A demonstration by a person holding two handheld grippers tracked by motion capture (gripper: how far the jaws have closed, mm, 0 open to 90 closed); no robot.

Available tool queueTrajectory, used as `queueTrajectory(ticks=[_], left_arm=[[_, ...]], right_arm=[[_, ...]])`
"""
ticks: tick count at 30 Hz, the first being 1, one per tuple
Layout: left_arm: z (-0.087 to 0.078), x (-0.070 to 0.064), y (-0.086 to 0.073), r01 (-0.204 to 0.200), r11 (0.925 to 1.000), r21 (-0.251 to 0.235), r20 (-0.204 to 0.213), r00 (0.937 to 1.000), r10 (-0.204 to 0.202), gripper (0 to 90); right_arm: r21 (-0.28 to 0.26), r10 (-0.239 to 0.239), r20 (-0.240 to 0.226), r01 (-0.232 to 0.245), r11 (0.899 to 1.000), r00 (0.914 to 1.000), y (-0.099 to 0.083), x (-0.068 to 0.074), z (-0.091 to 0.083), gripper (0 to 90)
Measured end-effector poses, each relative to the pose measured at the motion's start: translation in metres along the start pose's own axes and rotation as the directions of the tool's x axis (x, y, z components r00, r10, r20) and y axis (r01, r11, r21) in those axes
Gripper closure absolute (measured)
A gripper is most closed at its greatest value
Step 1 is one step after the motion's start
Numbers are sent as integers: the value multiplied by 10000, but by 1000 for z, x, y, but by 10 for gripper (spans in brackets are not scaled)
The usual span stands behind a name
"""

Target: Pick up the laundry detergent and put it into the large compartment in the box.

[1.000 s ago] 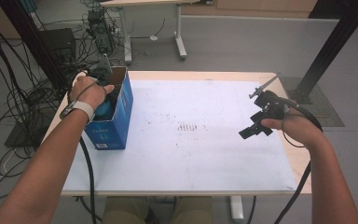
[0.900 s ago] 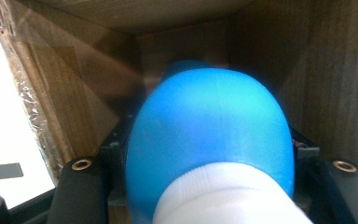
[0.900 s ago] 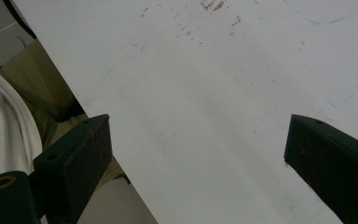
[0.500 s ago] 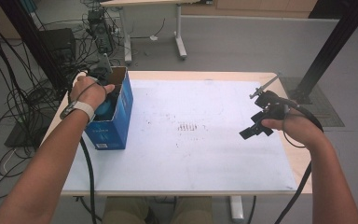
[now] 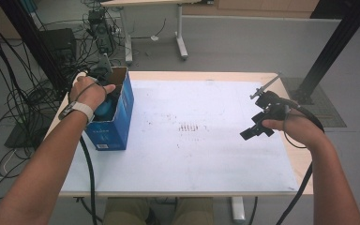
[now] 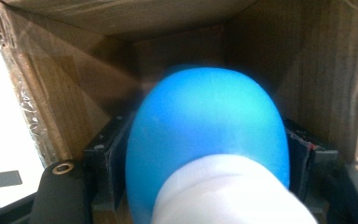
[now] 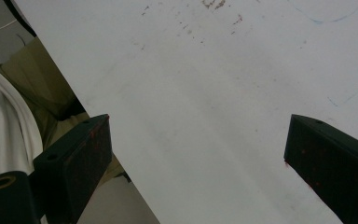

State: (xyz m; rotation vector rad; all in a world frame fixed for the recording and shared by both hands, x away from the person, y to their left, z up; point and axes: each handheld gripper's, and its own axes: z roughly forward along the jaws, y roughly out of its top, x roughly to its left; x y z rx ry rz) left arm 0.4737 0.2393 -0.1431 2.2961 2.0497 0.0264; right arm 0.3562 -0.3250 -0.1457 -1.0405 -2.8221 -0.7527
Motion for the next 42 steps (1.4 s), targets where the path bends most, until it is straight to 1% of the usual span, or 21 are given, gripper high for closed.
queueTrajectory(ticks=[5,10,12,16,19,21,22,24,26,29,30,33,34,36,37,38,39,40,42], left_arm=[[-5,0,-1,-63,9999,-80,18,10000,63,285],[-6,2,-3,-95,9999,-142,67,9999,96,282],[-7,3,-3,-128,9998,-121,147,9998,129,282],[-10,7,-5,-72,9998,-193,271,9996,77,281],[-13,7,-5,-197,9996,-190,273,9994,202,275],[-16,7,-5,-195,9996,-217,266,9994,200,271],[-18,5,-5,-203,9996,-212,149,9997,207,256],[-21,7,-6,-152,9995,-292,290,9994,161,203],[-23,7,-7,-210,9993,-299,255,9994,218,202],[-24,8,-8,-269,9991,-324,340,9990,280,195],[-24,8,-8,-351,9988,-347,389,9986,365,193],[-26,11,-9,-379,9986,-356,483,9980,396,181],[-27,13,-9,-387,9987,-336,562,9976,405,175],[-29,16,-9,-438,9985,-336,683,9966,461,135],[-31,14,-9,-530,9980,-340,613,9966,550,129],[-33,9,-9,-671,9972,-324,366,9970,683,129],[-35,7,-9,-684,9971,-328,297,9971,694,129],[-36,6,-10,-670,9971,-354,275,9973,680,127],[-42,6,-11,-730,9962,-483,374,9965,749,121]], right_arm=[[26,-5,-22,5,10000,10000,1,1,1,75],[57,-67,-50,67,10000,10000,3,1,2,75],[54,2,-68,-1,10000,10000,3,2,2,75],[29,-27,-33,27,10000,10000,3,2,0,75],[44,-51,-25,52,10000,10000,4,3,0,75],[67,-72,-29,73,10000,10000,4,3,-1,75],[64,-84,-39,84,9999,10000,4,4,-1,75],[84,-144,-73,144,9999,9999,5,4,-1,75],[69,-87,-84,88,9999,9999,4,5,-1,75],[62,-104,-77,104,9999,9999,3,5,-1,75],[49,-64,-76,65,10000,10000,2,5,-1,75],[34,-66,-51,67,10000,10000,1,6,-3,75],[46,-71,-40,71,10000,10000,2,6,-3,75],[27,-94,-26,94,10000,10000,2,7,-4,75],[23,-107,-17,107,9999,9999,2,7,-5,75],[30,-108,-11,108,9999,9999,3,7,-5,75],[48,-133,1,133,9999,9999,4,8,-5,75],[52,-134,8,134,9999,9999,4,8,-5,75],[49,-180,32,180,9998,9998,5,9,-6,75]])
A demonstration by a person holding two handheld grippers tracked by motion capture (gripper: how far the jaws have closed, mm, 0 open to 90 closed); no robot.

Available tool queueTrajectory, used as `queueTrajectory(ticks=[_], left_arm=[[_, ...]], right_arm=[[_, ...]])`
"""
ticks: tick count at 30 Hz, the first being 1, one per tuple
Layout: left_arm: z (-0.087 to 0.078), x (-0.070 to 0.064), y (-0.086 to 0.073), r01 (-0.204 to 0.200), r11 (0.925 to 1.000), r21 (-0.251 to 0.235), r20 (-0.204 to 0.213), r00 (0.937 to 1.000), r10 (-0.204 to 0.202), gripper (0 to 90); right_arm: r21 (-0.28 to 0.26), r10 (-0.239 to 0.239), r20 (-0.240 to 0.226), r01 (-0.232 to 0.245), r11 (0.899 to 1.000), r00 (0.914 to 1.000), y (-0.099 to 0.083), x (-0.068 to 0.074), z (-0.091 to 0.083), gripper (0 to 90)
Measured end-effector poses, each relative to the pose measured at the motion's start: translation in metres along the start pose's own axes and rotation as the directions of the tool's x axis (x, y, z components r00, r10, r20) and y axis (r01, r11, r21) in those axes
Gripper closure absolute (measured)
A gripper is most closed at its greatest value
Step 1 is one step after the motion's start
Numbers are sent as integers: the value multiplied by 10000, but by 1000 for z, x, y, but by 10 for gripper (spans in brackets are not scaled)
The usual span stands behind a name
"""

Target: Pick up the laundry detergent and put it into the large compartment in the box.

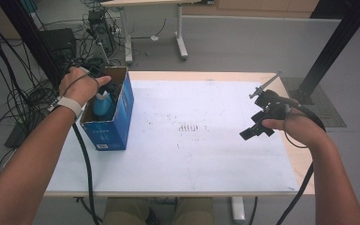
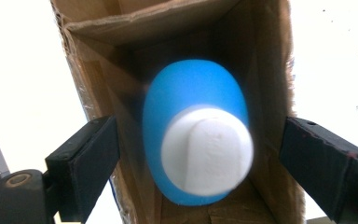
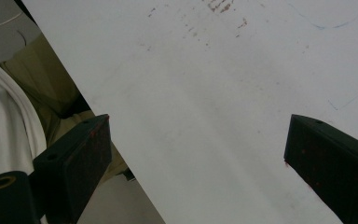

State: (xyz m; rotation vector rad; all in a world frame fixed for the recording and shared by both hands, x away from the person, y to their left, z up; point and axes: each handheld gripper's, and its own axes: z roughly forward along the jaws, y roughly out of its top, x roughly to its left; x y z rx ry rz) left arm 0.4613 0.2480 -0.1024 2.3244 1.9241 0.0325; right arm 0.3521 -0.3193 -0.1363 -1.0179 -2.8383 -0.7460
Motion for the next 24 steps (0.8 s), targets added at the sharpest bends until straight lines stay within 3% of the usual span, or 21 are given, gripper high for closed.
queueTrajectory(ticks=[1,4,6,12,21,24], left_arm=[[-2,0,1,-53,10000,17,77,10000,52,120],[-9,-8,1,-347,9994,-76,-196,9992,345,117],[-15,-8,0,-371,9992,-172,-55,9993,370,116],[-38,-15,2,-770,9966,-284,-171,9969,766,111],[-78,-23,4,-1521,9861,-673,41,9883,1527,107],[-91,-27,4,-1847,9790,-865,34,9826,1857,95]], right_arm=[[-12,25,7,-25,10000,10000,0,1,0,75],[2,24,38,-24,10000,10000,1,1,-1,75],[-6,21,60,-21,10000,10000,1,2,-2,75],[-16,58,139,-58,10000,9999,0,3,-6,75],[-1,22,220,-22,10000,9998,3,4,-12,75],[-5,60,235,-60,10000,9997,3,4,-13,75]])
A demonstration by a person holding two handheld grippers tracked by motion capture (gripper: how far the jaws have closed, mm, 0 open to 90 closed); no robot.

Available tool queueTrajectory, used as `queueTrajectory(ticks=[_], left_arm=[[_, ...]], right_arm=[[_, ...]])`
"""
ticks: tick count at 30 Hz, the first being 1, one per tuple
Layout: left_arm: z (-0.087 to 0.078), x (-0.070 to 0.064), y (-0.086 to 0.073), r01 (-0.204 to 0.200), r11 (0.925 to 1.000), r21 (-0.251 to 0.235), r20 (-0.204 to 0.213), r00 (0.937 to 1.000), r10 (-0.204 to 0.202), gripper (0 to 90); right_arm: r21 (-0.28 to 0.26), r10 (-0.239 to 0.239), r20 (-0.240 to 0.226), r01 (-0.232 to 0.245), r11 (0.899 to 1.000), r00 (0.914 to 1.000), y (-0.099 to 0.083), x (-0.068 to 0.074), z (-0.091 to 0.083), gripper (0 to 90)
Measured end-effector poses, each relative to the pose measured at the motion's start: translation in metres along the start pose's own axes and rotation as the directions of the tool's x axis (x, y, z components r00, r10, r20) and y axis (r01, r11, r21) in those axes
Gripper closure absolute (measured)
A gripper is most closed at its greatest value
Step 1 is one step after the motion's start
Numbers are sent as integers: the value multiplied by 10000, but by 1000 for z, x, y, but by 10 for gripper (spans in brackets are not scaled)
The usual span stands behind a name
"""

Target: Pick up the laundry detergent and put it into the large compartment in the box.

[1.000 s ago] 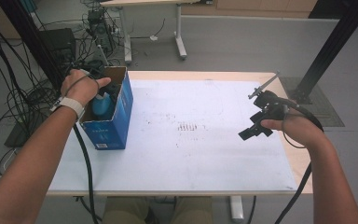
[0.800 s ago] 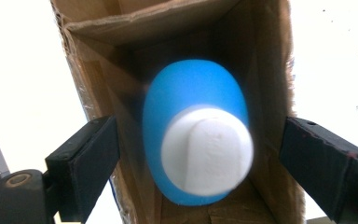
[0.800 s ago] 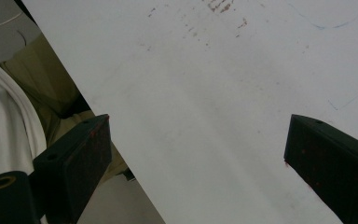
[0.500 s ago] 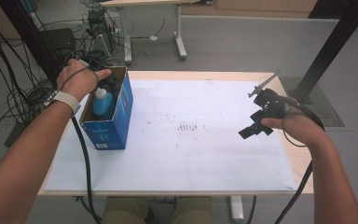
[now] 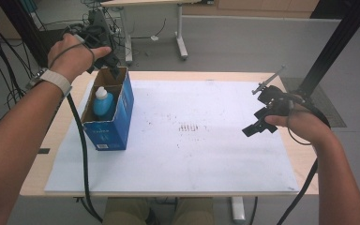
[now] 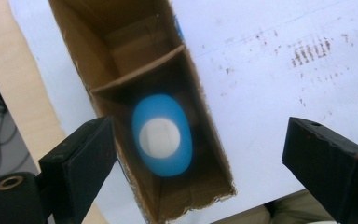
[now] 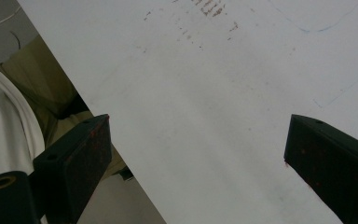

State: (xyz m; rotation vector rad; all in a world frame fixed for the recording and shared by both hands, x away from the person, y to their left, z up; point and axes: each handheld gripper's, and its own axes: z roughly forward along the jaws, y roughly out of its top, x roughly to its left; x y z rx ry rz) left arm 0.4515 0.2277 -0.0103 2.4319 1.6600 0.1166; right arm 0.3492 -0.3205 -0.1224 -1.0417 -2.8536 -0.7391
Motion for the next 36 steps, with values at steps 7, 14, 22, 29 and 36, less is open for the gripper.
queueTrajectory(ticks=[7,14,22,29,36], left_arm=[[-25,-10,8,-817,9963,-250,296,9962,824,94],[-33,-30,14,-2118,9764,-429,284,9766,2131,93],[-30,-42,19,-3021,9503,-759,604,9499,3068,93],[-30,-48,23,-3455,9333,-980,736,9327,3531,94],[-27,-59,27,-4310,8953,-1127,851,8935,4409,94]], right_arm=[[75,1,48,-2,10000,10000,-1,-1,0,75],[7,45,66,-45,10000,10000,-2,0,-3,75],[25,129,58,-129,9999,9999,-6,-1,-2,75],[13,226,56,-226,9997,9997,-9,-2,-2,76],[-7,275,68,-275,9996,9996,-9,-2,-2,75]])
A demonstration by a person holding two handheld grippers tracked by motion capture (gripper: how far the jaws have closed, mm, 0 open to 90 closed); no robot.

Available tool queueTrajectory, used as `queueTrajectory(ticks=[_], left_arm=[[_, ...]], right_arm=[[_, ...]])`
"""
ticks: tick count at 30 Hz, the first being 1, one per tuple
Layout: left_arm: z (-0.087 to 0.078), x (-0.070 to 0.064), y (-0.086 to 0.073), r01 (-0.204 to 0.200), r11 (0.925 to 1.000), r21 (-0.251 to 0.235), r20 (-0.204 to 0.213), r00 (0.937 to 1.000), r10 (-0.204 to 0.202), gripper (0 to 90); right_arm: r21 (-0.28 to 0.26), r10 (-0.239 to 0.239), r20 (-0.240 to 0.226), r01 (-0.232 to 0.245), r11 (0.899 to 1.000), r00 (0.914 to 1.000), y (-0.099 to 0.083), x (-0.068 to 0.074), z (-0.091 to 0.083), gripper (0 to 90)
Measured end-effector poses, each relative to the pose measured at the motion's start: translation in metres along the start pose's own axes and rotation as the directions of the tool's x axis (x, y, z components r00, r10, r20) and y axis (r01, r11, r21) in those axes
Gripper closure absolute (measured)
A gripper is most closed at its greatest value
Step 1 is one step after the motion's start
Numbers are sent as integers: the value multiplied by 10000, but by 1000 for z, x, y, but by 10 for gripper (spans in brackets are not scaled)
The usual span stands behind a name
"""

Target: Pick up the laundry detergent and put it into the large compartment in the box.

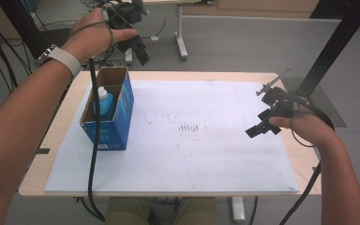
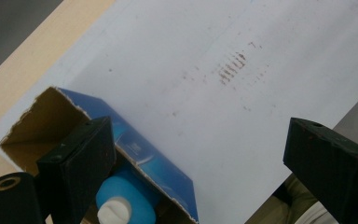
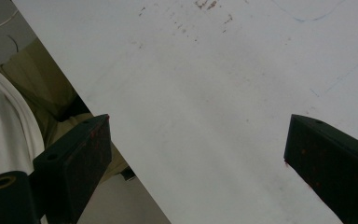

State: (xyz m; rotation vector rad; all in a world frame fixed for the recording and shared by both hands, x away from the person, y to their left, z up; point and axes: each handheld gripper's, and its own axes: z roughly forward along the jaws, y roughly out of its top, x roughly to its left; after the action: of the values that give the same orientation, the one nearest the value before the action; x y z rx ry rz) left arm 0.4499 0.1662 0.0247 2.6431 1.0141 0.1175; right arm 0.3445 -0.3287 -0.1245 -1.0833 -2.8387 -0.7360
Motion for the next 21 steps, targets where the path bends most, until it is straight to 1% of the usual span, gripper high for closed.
queueTrajectory(ticks=[4,8,10,12,13,15,19,21], left_arm=[[5,-6,5,-564,9984,-36,145,9983,564,94],[12,-14,10,-1275,9918,-57,296,9914,1276,95],[17,-17,13,-1570,9876,-39,399,9868,1570,97],[21,-24,16,-1844,9828,48,262,9825,1842,93],[23,-25,18,-1968,9804,100,332,9800,1964,89],[26,-29,20,-2255,9741,154,404,9736,2247,89],[36,-36,22,-2794,9600,170,612,9587,2779,90],[41,-39,23,-2922,9561,221,666,9546,2902,90]], right_arm=[[-6,1,15,-1,10000,10000,0,1,0,75],[-16,7,11,-7,10000,10000,-1,0,2,75],[-27,33,6,-33,10000,10000,-1,0,2,75],[-6,57,-9,-57,10000,10000,-1,0,3,75],[-21,66,-11,-66,10000,10000,-1,0,3,75],[-30,100,2,-100,9999,9999,-3,0,2,75],[-40,115,9,-115,9999,9999,-4,-1,3,75],[-32,117,6,-117,9999,9999,-4,-1,4,75]])
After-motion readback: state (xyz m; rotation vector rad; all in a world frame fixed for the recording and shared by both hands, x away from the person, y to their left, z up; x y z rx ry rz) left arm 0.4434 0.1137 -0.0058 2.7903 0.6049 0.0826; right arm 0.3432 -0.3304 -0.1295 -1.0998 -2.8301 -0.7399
